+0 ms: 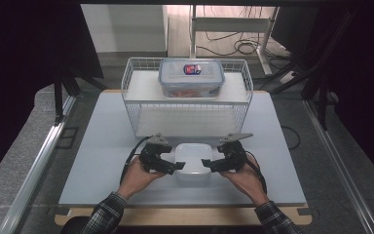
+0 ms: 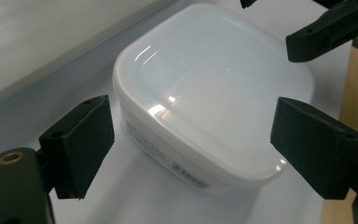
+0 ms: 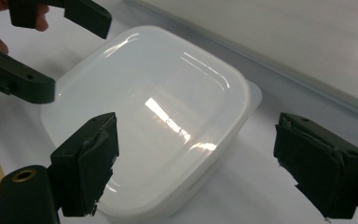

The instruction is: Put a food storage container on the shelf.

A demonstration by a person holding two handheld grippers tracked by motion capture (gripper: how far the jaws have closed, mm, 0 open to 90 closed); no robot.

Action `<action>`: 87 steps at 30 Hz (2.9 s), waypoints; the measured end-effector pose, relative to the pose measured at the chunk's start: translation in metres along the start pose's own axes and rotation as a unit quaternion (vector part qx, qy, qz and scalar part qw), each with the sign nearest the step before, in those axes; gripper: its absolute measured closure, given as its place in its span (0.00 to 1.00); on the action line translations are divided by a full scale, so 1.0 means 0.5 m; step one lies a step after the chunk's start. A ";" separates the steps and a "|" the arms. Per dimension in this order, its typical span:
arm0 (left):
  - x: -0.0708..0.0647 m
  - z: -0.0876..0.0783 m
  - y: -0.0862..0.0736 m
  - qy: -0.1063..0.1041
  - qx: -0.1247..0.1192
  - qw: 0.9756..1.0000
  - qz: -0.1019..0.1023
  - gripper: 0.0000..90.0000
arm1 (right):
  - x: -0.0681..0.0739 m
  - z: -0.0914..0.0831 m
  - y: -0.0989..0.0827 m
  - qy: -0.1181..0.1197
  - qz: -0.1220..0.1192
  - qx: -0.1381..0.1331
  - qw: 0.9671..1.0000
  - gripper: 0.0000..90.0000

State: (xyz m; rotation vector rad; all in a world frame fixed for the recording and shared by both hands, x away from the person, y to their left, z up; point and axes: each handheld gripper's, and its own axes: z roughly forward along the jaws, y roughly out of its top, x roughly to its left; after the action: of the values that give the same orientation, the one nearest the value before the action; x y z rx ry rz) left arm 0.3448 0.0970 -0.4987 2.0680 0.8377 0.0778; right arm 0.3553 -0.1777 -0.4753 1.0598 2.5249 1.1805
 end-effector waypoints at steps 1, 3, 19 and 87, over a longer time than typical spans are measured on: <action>0.001 0.007 -0.001 -0.004 0.002 1.000 -0.001 0.15 | -0.001 0.006 -0.001 0.003 0.002 0.007 1.000 0.16; 0.005 0.015 -0.001 -0.022 0.001 1.000 -0.014 0.14 | -0.005 0.017 -0.004 0.019 0.010 0.019 1.000 0.16; -0.006 -0.036 -0.025 -0.040 -0.009 0.997 -0.071 0.63 | 0.006 -0.035 -0.034 0.041 0.080 0.004 0.996 0.65; -0.052 -0.251 0.182 0.082 -0.173 0.981 0.006 0.88 | 0.055 -0.195 0.185 -0.018 -0.007 -0.203 0.979 0.87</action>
State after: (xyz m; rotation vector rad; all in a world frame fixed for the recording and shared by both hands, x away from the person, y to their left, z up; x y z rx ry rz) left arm 0.3296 0.1354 -0.3470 1.7539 0.8442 0.3788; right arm 0.3442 -0.1787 -0.3384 0.9438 2.1260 1.5669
